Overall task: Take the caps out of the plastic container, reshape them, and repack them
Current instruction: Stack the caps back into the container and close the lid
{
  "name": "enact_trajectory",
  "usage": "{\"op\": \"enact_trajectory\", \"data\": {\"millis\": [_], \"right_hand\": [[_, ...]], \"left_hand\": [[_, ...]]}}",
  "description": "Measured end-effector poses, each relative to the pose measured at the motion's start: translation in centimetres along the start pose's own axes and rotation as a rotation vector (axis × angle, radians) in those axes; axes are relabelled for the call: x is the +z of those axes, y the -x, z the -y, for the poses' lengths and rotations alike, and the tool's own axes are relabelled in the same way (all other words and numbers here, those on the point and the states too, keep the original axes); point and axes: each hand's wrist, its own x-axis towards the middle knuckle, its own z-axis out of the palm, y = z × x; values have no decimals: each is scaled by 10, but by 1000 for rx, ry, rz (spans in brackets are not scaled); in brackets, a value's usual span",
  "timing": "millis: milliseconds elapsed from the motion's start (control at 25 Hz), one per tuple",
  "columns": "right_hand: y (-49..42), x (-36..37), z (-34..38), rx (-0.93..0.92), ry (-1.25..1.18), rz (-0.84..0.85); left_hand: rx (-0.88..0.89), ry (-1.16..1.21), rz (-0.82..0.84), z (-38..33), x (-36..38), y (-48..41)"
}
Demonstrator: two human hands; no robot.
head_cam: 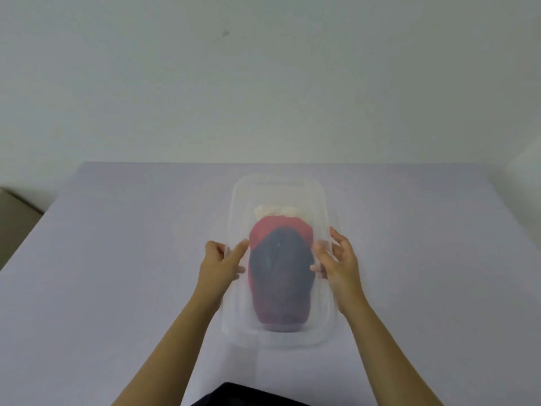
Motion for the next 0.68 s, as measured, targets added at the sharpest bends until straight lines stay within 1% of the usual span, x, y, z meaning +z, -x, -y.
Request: {"op": "enact_trajectory", "data": {"millis": [80,200,320,480,680], "right_hand": [[-6,2,-11,4,26,-34],[-19,6,-25,16,135,-40],[-28,9,-35,20,184,-63],[-35,10,-46,25,185,-53],[-41,10,-53,64,200,-39]], "left_hand": [[67,-76,24,7,10,-11],[168,-222,33,20,22,-27],[233,-333,70,34,30,-42],[229,-393,102,43,37,-51],[228,-457,76,45,42,-53]]}}
